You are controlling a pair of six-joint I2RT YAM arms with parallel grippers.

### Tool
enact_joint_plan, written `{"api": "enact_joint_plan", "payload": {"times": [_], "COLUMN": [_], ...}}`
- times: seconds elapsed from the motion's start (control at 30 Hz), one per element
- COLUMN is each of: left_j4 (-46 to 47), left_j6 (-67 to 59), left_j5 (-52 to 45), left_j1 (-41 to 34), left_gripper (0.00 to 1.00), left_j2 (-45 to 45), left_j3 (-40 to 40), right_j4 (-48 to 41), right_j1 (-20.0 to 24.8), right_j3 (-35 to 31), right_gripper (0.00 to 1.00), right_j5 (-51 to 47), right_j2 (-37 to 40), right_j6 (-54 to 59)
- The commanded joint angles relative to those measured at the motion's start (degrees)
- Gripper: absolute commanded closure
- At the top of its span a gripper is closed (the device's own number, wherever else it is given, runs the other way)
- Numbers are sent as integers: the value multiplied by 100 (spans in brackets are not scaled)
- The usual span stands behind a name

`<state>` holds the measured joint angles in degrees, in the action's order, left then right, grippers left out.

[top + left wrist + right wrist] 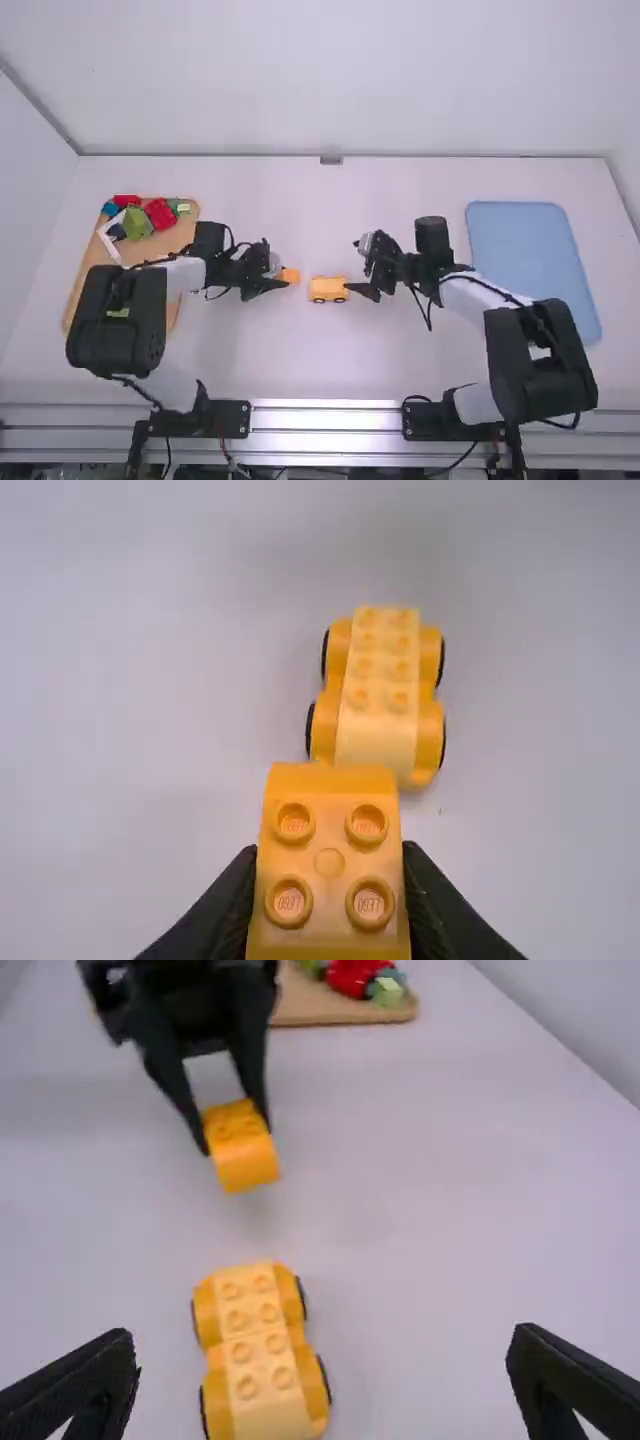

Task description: Assemble lego blocks to make yellow taxi

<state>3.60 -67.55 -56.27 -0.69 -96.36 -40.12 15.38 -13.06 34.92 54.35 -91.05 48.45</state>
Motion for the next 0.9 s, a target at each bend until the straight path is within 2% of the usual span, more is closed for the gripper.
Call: {"api": "enact_joint_plan", "payload": {"times": [0.0, 0.13, 0.23, 0.37, 0.47, 0.63, 0.87], "left_j4": [24, 26, 24, 4, 2, -293, -621], "left_j6": [284, 216, 219, 225, 225, 798, 1119], "left_j5": [39, 22, 20, 13, 13, 15, 17], "left_j1": [-184, -358, -540, -649, -715, -750, -791], "left_gripper": [88, 87, 87, 88, 88, 88, 88], "left_j2": [179, 186, 186, 186, 186, 186, 186], "left_j3": [-50, -48, -48, -48, -50, -48, -48], "right_j4": [345, 892, 1346, 1456, 1405, 1416, 1421], "right_j1": [-160, -195, -24, 114, 48, -87, -90], "right_j3": [-267, -297, -188, 70, 321, 608, 579], "right_gripper": [2, 1, 2, 1, 2, 2, 1], "right_j5": [321, 356, 914, 1351, 1309, 1117, 979], "right_j2": [-382, -881, -1615, -2210, -2557, -2951, -3049], "right_j6": [450, 275, 358, 654, 710, 706, 713]}}
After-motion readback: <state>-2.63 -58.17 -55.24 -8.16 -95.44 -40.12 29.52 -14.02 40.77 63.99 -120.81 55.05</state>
